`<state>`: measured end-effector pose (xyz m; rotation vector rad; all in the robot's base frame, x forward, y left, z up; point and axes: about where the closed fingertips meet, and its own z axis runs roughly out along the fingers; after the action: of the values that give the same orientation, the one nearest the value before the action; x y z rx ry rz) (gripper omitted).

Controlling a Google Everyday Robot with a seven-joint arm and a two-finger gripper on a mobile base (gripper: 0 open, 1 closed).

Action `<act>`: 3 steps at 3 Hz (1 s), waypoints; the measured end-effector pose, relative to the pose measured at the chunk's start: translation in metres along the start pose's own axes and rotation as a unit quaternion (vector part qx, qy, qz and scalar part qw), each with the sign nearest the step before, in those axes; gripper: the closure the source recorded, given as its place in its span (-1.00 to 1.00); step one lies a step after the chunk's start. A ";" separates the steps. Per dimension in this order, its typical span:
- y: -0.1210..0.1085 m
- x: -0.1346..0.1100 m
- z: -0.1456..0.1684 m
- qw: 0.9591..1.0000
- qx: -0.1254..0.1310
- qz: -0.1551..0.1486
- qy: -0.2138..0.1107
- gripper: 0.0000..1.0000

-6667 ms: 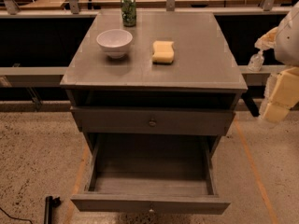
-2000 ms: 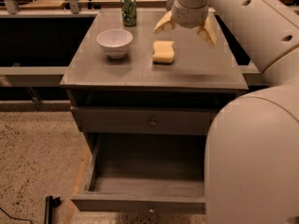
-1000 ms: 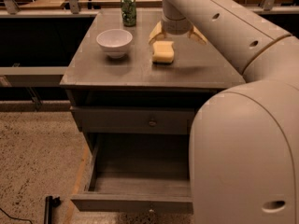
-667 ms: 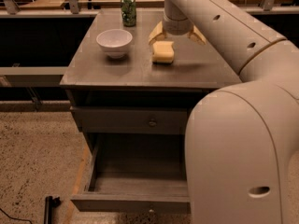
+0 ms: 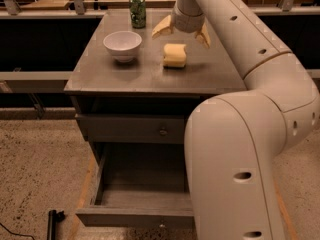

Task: Place sponge into middle drawer

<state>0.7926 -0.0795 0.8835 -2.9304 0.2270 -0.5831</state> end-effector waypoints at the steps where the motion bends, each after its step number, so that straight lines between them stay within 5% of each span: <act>1: -0.013 -0.002 0.015 1.000 -0.005 0.017 -0.020 -1.00; 2: -0.022 -0.008 0.031 0.999 -0.006 0.031 -0.041 -1.00; 3: -0.031 -0.011 0.042 0.998 -0.004 0.040 -0.053 -0.47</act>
Offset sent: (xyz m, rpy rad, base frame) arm 0.0180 0.0360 -0.0278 0.0291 0.1767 -0.0699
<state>0.8027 -0.0430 0.8466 -2.9326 0.3326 -0.4163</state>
